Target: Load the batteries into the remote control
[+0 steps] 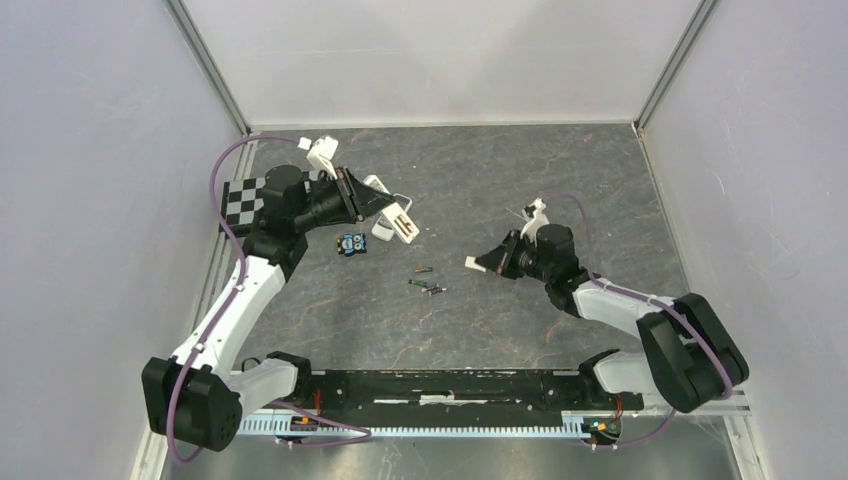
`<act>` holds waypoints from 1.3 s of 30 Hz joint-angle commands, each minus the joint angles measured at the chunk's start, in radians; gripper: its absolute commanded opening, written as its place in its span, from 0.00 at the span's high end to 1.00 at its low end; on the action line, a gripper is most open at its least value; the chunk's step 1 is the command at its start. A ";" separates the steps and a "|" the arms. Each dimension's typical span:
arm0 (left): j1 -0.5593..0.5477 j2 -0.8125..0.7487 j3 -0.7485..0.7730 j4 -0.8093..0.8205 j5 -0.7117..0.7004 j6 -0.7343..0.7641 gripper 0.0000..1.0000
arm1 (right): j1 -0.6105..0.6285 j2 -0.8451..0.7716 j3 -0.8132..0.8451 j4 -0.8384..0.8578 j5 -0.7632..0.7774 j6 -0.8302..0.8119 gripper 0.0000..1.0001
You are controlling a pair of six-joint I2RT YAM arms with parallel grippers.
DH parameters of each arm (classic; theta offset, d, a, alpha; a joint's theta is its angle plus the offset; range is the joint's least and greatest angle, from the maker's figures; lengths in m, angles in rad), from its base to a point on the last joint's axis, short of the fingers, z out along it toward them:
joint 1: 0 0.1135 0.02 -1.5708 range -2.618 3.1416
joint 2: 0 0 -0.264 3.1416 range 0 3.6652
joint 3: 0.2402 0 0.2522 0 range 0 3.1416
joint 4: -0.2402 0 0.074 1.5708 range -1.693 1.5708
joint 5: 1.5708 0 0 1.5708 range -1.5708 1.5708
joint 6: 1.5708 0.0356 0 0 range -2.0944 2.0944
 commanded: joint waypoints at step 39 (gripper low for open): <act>-0.026 -0.034 -0.009 0.539 0.466 -0.121 0.98 | 0.203 -0.043 0.411 0.142 -0.468 -0.292 0.07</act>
